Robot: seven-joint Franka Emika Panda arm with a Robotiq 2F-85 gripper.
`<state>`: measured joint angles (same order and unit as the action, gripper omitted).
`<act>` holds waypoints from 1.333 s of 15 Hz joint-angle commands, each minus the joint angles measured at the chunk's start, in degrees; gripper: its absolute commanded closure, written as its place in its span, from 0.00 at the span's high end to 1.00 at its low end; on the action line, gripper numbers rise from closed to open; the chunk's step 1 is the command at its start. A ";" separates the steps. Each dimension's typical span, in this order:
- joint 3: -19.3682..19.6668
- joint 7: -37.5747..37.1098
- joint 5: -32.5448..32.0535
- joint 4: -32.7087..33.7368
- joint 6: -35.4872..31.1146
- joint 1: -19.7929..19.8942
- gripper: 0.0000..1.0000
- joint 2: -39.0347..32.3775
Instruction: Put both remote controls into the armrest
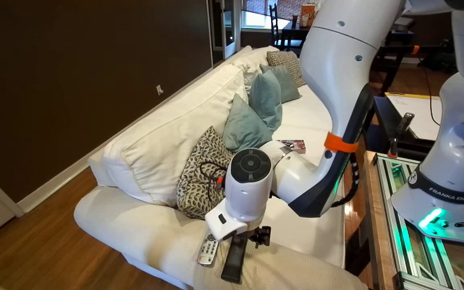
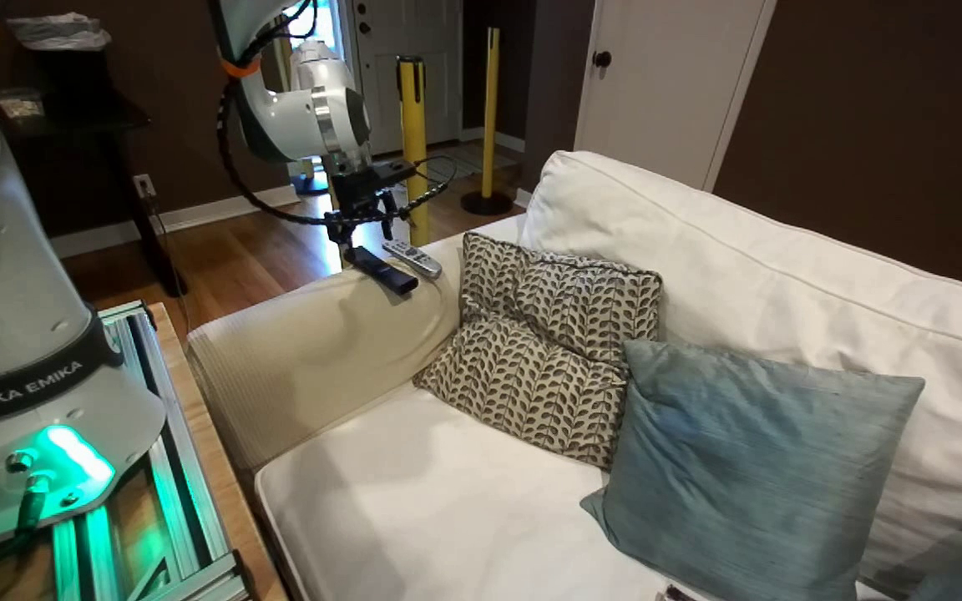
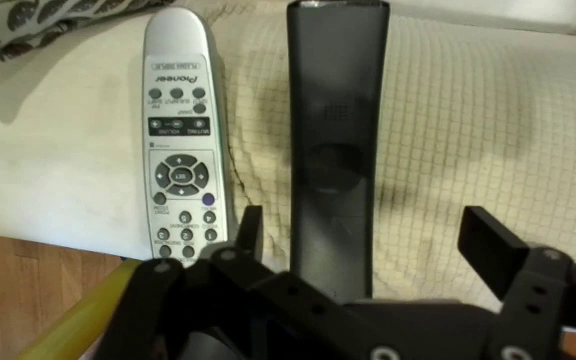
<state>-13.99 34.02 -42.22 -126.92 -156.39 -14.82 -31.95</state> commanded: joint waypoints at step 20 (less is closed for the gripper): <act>2.97 -20.41 -0.77 -29.29 -39.13 12.02 1.00 15.51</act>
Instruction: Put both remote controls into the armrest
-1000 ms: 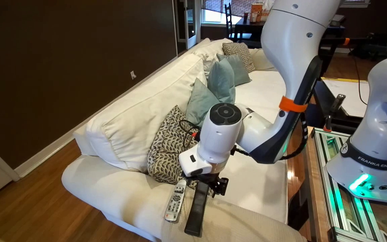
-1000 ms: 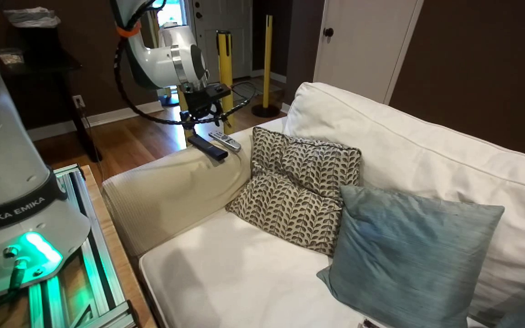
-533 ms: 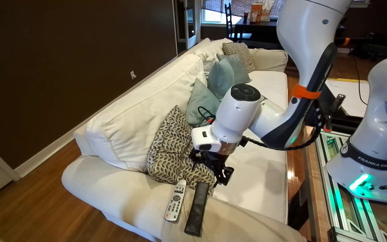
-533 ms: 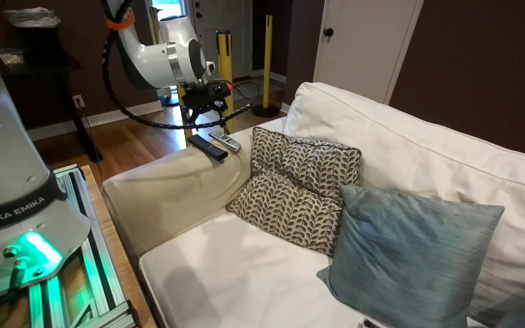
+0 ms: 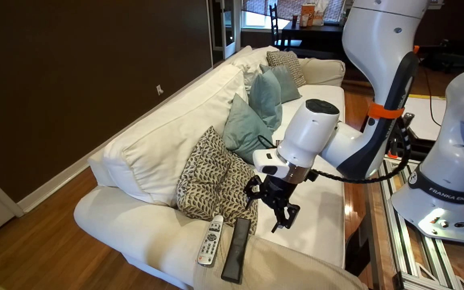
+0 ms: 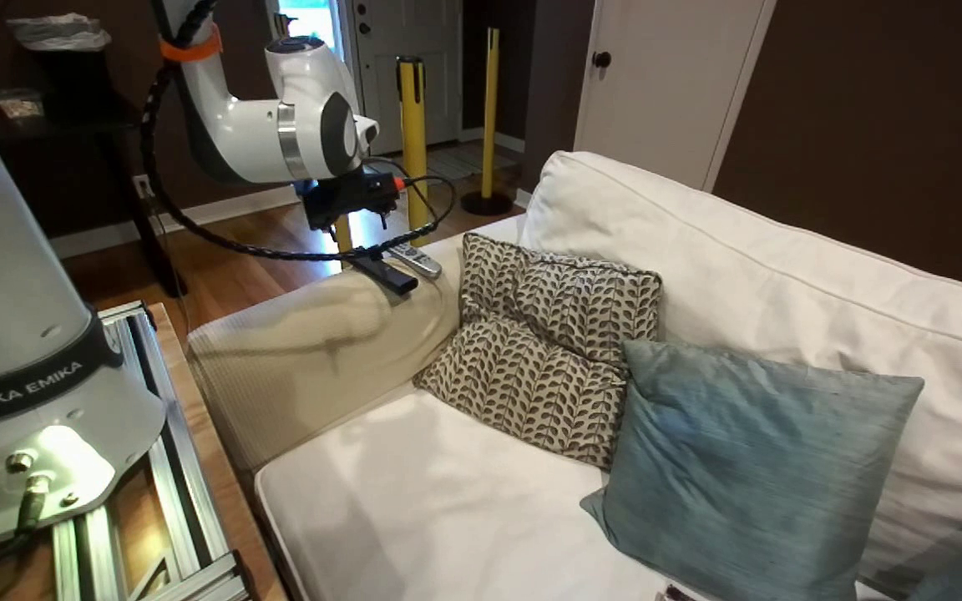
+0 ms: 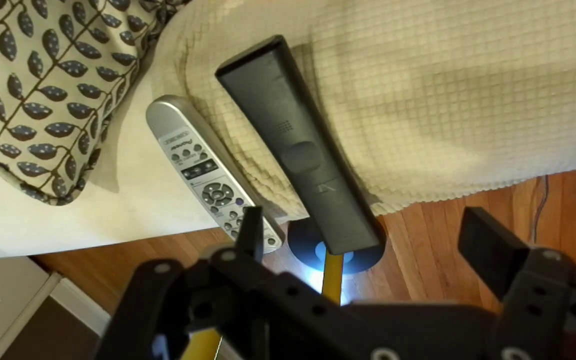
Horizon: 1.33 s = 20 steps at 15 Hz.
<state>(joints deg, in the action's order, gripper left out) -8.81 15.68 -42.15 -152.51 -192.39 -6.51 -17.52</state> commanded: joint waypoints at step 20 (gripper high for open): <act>-0.94 -5.58 -2.57 -4.45 -5.75 6.45 1.00 0.20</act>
